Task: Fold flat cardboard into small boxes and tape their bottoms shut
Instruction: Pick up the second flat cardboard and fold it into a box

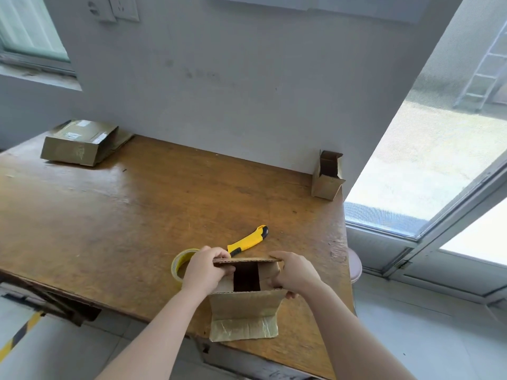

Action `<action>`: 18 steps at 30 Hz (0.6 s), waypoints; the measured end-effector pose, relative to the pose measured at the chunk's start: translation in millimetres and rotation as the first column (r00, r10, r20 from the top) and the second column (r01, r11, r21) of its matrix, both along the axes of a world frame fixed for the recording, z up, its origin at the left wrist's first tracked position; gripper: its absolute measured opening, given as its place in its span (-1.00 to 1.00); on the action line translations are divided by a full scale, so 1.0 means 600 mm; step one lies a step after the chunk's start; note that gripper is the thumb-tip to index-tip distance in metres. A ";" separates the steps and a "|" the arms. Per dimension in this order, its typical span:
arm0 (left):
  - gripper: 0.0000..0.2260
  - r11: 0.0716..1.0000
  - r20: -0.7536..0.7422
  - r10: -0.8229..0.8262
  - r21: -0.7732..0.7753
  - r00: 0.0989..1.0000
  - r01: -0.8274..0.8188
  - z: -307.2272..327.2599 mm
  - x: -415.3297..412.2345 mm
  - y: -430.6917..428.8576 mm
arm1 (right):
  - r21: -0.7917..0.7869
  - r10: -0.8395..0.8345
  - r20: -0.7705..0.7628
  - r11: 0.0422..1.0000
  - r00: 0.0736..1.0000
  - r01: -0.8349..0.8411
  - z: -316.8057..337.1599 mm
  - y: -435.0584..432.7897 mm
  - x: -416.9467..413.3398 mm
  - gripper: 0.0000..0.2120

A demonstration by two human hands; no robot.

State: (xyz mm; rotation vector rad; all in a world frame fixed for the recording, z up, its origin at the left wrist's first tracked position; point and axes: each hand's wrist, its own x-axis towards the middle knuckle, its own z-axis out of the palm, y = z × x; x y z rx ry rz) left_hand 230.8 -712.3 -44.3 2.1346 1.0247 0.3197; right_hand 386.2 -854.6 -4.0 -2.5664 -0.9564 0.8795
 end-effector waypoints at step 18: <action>-0.98 0.962 0.220 -0.052 -0.251 0.974 0.108 0.009 -0.051 -0.004 | 0.125 0.022 -0.280 0.992 0.960 0.013 0.009 0.015 0.010 -0.57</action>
